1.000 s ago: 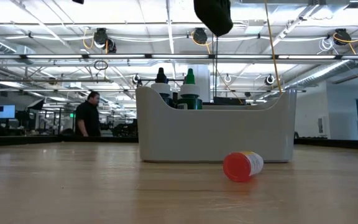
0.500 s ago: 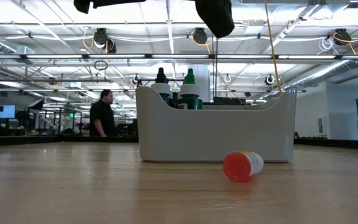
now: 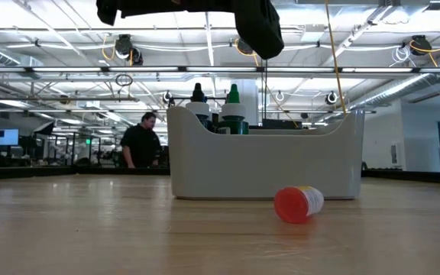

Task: Pick & Place food coloring
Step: Put the orange food coloring bottle into the gray bin

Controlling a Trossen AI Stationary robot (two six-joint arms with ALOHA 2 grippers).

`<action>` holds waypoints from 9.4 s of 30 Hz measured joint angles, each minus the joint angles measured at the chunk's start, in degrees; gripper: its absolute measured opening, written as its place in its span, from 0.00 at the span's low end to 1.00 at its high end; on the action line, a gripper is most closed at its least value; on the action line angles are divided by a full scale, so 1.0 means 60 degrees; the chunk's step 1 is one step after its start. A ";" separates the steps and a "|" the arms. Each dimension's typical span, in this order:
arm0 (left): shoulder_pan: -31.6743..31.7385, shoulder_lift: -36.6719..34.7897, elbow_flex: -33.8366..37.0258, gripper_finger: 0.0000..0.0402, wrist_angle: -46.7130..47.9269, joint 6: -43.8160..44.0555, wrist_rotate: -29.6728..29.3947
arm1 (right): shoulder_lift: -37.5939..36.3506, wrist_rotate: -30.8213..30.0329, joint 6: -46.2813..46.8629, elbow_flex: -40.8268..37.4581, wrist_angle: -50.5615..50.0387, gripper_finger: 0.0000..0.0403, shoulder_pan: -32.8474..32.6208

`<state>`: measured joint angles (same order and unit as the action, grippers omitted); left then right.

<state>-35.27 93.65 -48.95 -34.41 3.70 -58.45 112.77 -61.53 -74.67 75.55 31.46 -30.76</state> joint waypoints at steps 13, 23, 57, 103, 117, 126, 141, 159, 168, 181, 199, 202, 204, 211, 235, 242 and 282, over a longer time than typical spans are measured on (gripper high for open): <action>0.0019 -0.0004 0.0000 0.21 0.0094 -0.0033 0.0350 | 0.0000 -0.0037 -0.0014 -0.0004 -0.0017 0.17 0.0000; -0.0069 -0.0007 -0.0004 0.21 0.0288 -0.0532 0.0557 | 0.0000 -0.0016 -0.0244 -0.0011 -0.0001 0.20 -0.0248; -0.0914 0.0000 0.0007 0.19 -0.0495 -0.2885 0.2256 | -0.5393 0.8489 1.1409 -0.4432 -0.0253 0.19 0.0137; -0.0498 0.0000 0.0004 0.20 -0.0521 -0.6247 0.1737 | -0.3333 0.9053 1.6476 -0.4561 0.2507 0.44 0.2008; -0.0099 0.0000 0.0004 0.20 -0.0470 -0.6258 0.1815 | -0.3333 0.9028 1.6334 -0.4561 0.2521 0.46 0.1916; 0.0494 0.0000 0.0004 0.19 -0.0503 -0.6171 0.2550 | -0.3333 0.9018 1.6075 -0.4561 0.2566 0.46 0.1927; 0.0787 0.0000 0.0000 0.20 -0.0525 -0.6164 0.2849 | -0.3333 0.8956 1.5806 -0.4561 0.2484 0.32 0.2022; 0.0705 -0.0004 0.0000 0.27 -0.0546 -0.6072 0.3071 | -0.3333 0.9038 1.5308 -0.4561 0.2480 0.17 0.2014; 0.0202 -0.0004 0.0000 0.47 -0.0806 -0.6700 0.2373 | -0.3345 0.9054 1.5245 -0.4561 0.2281 0.15 0.2007; -0.1363 -0.0004 0.0000 0.66 -0.0383 -0.5774 0.0983 | -0.5666 0.8618 1.4250 -0.3169 -0.5221 0.15 0.2127; -0.1881 -0.0004 0.0000 0.66 0.0551 -0.5232 0.0979 | -0.3561 0.9296 1.3550 0.0812 -1.2947 0.15 0.3066; -0.1875 -0.0004 0.0000 0.66 0.0821 -0.4979 0.0979 | -0.3051 0.9302 1.3519 0.0812 -1.3092 0.15 0.2893; -0.1875 -0.0004 0.0000 0.66 0.0994 -0.4823 0.0987 | -0.2732 0.9302 1.3504 0.0812 -1.3104 0.15 0.2723; -0.1875 -0.0004 0.0000 0.66 0.1060 -0.4728 0.0979 | -0.1799 0.9291 1.3211 0.0809 -1.3202 0.15 0.2217; -0.1813 -0.0004 0.0000 0.66 0.1056 -0.4706 0.0979 | -0.1300 0.9820 1.4207 0.0809 -1.3047 0.15 0.2385; -0.1647 -0.0004 0.0000 0.66 0.1056 -0.4615 0.0983 | -0.1304 1.0037 1.4286 0.1113 -1.3636 0.15 0.2579; -0.1624 -0.0001 0.0005 0.66 0.1506 -0.4313 0.0996 | 0.0075 0.9764 1.3583 0.3036 -1.6080 0.16 0.2848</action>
<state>-45.01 93.64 -48.92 -25.38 -22.17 -52.48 113.22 -2.94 6.82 93.77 -65.02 -13.68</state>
